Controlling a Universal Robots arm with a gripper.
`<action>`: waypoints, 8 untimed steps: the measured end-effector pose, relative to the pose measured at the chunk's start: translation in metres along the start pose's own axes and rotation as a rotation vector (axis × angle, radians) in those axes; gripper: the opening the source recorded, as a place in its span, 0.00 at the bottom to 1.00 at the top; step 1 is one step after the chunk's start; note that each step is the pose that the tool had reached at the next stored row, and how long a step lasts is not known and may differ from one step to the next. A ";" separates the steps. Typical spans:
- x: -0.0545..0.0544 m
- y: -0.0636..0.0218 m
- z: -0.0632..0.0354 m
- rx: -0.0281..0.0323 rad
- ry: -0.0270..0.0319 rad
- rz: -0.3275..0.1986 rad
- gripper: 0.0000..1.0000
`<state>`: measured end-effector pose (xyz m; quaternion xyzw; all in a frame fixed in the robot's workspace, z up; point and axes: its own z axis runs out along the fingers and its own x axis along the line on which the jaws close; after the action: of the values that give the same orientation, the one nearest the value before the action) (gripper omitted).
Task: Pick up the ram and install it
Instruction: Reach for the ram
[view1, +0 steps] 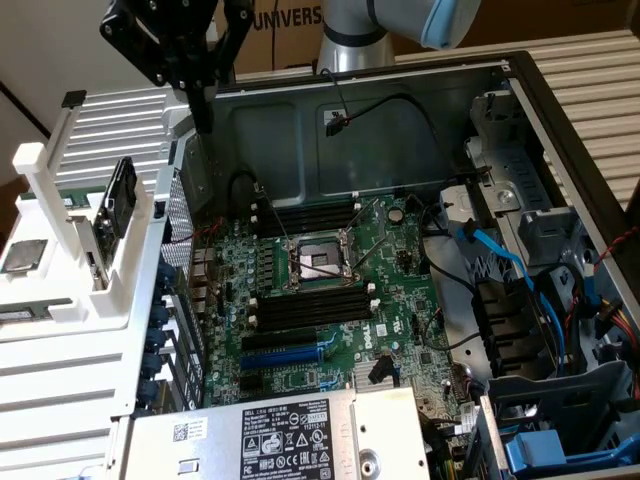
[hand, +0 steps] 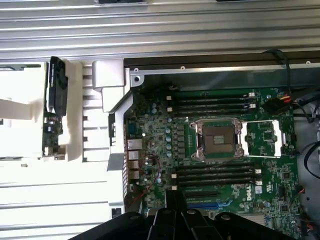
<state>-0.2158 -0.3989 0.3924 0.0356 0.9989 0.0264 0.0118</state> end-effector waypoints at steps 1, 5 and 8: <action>0.005 -0.0003 -0.0001 -0.0009 0.0001 0.000 0.10; 0.023 -0.0017 -0.0006 -0.0047 0.0003 0.000 0.10; 0.036 -0.0027 -0.0009 -0.0070 0.0005 0.000 0.10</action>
<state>-0.2523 -0.3990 0.3924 0.0356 0.9988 0.0300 0.0117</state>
